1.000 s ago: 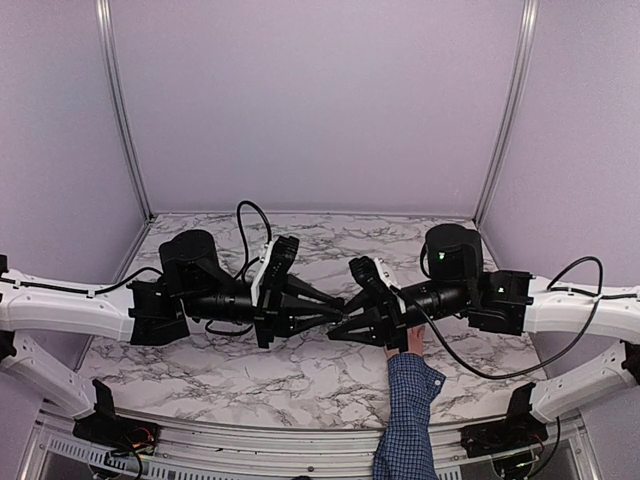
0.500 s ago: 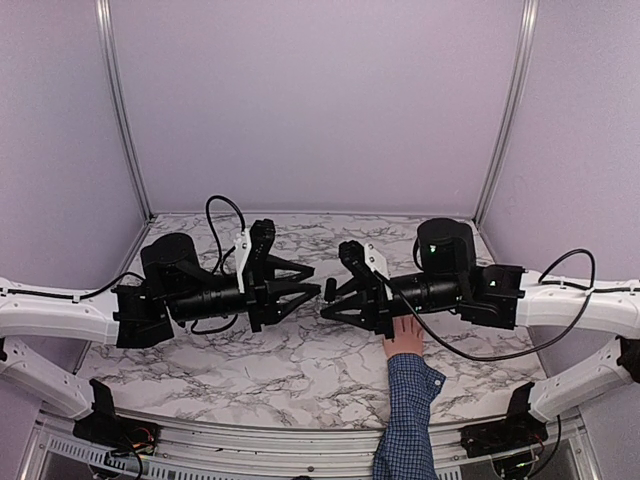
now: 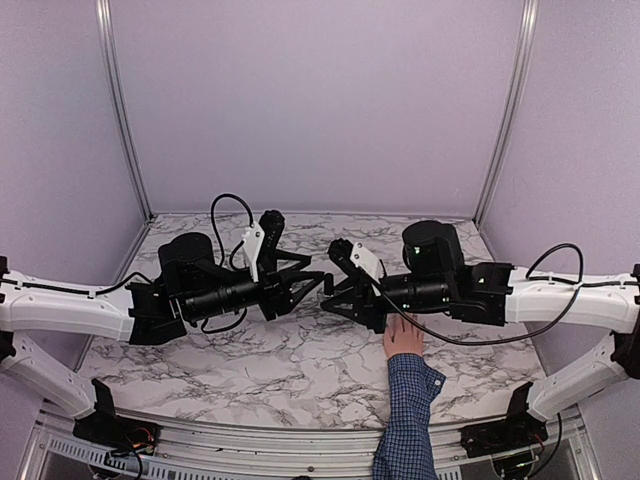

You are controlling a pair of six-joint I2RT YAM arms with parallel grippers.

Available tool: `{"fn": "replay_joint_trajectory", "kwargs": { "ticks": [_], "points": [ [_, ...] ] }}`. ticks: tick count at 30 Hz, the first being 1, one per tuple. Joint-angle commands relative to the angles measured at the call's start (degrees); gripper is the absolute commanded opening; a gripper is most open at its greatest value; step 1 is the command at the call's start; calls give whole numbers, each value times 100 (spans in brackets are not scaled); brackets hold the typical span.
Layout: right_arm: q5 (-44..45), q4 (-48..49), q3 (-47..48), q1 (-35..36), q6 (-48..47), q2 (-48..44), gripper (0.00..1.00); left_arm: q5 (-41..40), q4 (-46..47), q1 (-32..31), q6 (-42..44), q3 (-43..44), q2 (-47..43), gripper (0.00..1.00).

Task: Paint the nails
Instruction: Screw the nail polish bottle cap onto the nail polish bottle.

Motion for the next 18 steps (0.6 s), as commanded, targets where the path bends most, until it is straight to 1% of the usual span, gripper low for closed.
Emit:
{"fn": "replay_joint_trajectory", "kwargs": {
  "ticks": [1,6,13,18],
  "points": [
    [198,73,287,13,142,115,0,41,116,-103,-236,398,322,49],
    [241,57,299,9,147,174,0,55,147,-121,-281,490,440,49],
    [406,30,256,10,138,143,0,-246,235,-121,-243,297,205,49],
    [487,40,246,11,162,155,0,12,255,-130,-191,233,174,49]
  ]
}}
